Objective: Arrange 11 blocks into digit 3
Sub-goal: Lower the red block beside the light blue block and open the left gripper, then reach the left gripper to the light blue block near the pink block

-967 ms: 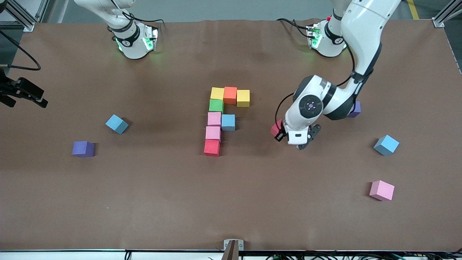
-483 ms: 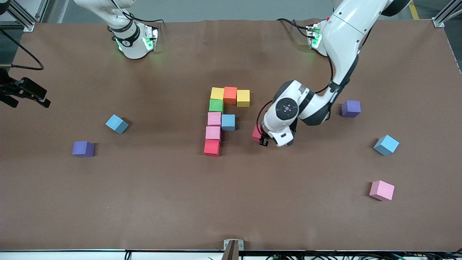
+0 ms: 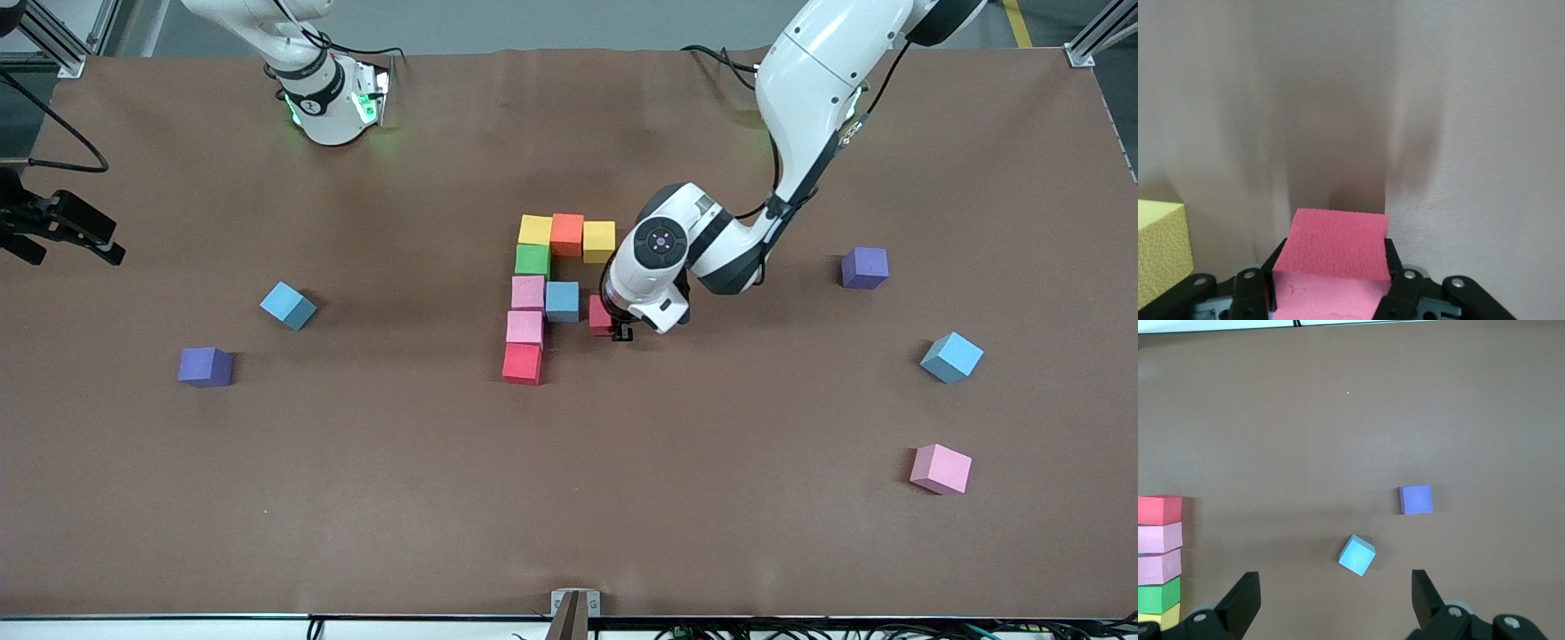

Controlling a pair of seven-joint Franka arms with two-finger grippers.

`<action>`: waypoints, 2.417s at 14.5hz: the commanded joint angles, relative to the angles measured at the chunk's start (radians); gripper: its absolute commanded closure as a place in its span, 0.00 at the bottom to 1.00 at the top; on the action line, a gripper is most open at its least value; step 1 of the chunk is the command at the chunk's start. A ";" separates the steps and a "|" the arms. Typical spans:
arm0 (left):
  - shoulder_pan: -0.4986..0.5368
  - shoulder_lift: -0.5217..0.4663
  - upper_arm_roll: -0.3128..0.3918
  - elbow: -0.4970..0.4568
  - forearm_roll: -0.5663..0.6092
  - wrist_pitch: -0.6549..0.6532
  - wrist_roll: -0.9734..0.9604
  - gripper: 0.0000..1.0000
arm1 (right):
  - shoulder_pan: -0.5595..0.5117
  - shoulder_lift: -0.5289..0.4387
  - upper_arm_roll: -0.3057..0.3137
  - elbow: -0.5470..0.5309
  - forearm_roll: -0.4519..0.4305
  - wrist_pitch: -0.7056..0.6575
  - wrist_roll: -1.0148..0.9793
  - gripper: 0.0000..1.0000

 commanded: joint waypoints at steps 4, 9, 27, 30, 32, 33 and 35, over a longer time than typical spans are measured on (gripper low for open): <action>-0.024 -0.008 0.010 -0.036 0.013 0.062 -0.105 0.67 | 0.007 -0.010 -0.001 -0.005 -0.017 -0.002 -0.053 0.00; -0.038 -0.005 0.010 -0.033 0.016 0.065 -0.116 0.66 | 0.000 -0.010 -0.004 -0.004 -0.016 0.007 -0.144 0.00; -0.039 -0.178 0.004 -0.030 0.136 -0.101 0.001 0.00 | -0.003 -0.015 -0.007 -0.004 -0.013 -0.050 -0.052 0.00; 0.024 -0.284 0.003 -0.035 0.136 -0.255 0.174 0.00 | -0.003 -0.018 -0.009 -0.008 -0.013 -0.042 -0.050 0.00; 0.094 -0.349 0.001 -0.053 0.136 -0.341 0.365 0.00 | -0.003 -0.021 -0.009 -0.016 -0.013 -0.039 -0.052 0.00; 0.138 -0.376 0.000 -0.059 0.134 -0.352 0.456 0.00 | -0.003 -0.021 -0.009 -0.015 -0.014 -0.033 -0.052 0.00; 0.220 -0.400 0.000 -0.071 0.130 -0.361 0.611 0.00 | -0.005 -0.021 -0.009 -0.013 -0.016 0.004 -0.050 0.00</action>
